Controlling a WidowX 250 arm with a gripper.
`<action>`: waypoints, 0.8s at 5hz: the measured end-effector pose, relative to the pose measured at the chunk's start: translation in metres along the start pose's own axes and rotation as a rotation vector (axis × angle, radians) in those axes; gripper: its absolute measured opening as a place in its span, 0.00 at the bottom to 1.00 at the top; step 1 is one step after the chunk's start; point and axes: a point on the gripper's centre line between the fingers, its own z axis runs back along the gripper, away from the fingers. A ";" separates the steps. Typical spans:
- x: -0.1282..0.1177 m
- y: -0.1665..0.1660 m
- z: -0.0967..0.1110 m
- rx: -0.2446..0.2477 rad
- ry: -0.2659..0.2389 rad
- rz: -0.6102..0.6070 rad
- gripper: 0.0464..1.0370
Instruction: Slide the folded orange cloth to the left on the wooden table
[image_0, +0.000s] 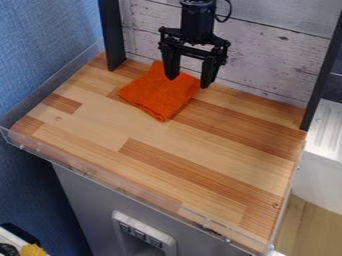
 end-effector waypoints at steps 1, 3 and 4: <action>0.003 0.001 0.000 0.001 -0.020 0.017 0.96; 0.007 0.014 -0.004 -0.010 -0.056 0.098 0.96; 0.006 0.022 -0.011 -0.011 -0.068 0.132 0.96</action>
